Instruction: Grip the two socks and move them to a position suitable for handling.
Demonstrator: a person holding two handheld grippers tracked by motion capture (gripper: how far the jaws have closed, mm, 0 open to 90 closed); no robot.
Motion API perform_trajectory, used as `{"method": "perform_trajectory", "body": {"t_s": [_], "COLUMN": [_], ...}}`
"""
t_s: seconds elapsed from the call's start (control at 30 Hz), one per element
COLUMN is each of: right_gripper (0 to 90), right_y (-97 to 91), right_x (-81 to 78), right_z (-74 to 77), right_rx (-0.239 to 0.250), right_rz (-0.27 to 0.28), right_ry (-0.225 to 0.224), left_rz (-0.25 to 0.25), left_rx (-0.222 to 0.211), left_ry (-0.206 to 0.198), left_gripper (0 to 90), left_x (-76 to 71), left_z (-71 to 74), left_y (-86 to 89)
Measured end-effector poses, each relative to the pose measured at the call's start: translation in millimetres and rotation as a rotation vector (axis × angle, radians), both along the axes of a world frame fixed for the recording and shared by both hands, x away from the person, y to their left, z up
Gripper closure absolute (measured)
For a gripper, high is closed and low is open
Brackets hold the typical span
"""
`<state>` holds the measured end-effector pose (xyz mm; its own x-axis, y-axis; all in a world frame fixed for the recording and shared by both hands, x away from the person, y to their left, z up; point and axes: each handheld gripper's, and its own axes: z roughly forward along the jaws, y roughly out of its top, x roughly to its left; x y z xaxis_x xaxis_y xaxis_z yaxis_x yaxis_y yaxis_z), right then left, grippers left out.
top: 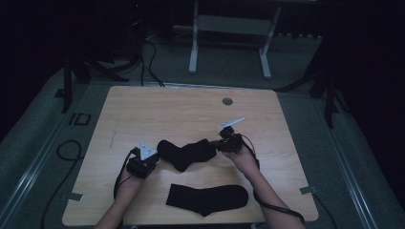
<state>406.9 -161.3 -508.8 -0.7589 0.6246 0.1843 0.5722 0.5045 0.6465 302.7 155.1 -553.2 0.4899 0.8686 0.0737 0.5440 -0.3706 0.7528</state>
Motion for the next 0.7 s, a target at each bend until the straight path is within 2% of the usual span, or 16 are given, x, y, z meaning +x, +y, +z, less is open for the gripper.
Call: {"method": "perform_trajectory", "body": {"t_s": [0.07,0.1,0.13,0.23,0.33,0.37,0.4,0.47,0.5,0.57,0.7], "right_gripper": [86.3,86.3,86.3,86.2,86.1,86.1,86.1,86.1,86.0,86.0,85.6], "right_y": [-14.8,-14.8,-29.6,-51.9,-71.4,-71.4,-81.9,-86.4,-92.5,-97.8,-102.2], "right_x": [-2.4,-2.4,-5.9,-10.9,-14.4,-14.4,-15.9,-16.4,-16.9,-17.1,-18.2], "right_z": [7.3,7.3,12.2,13.0,5.3,5.3,-2.9,-7.2,-15.7,-22.1,-30.9], "right_rx": [0.016,0.016,0.029,0.041,0.038,0.038,0.041,0.04,0.028,0.028,0.017], "right_rz": [-0.017,-0.017,-0.035,-0.062,-0.091,-0.091,-0.108,-0.117,-0.126,-0.14,-0.148], "right_ry": [-0.006,-0.006,-0.011,-0.005,0.016,0.016,0.033,0.045,0.061,0.081,0.095], "left_rz": [-0.017,-0.017,-0.025,-0.066,-0.099,-0.099,-0.124,-0.124,-0.142,-0.161,-0.162], "left_rx": [-0.006,-0.006,-0.002,0.021,0.026,0.026,0.034,0.034,0.047,0.051,0.046], "left_ry": [-0.002,-0.002,-0.005,-0.005,0.02,0.02,0.038,0.038,0.047,0.063,0.084], "left_gripper": [86.0,85.9,86.0,85.9,85.8,85.8,85.7,85.7,85.5,85.3,80.3], "left_x": [-1.1,-1.1,-1.8,-3.7,-3.0,-3.0,-2.6,-2.6,-2.1,-1.0,-1.0], "left_z": [2.0,2.0,3.1,5.2,1.6,1.6,-2.0,-2.0,-5.1,-8.3,-9.8], "left_y": [-5.9,-5.9,-9.1,-21.6,-30.1,-30.1,-36.9,-36.9,-43.5,-50.0,-48.0]}}
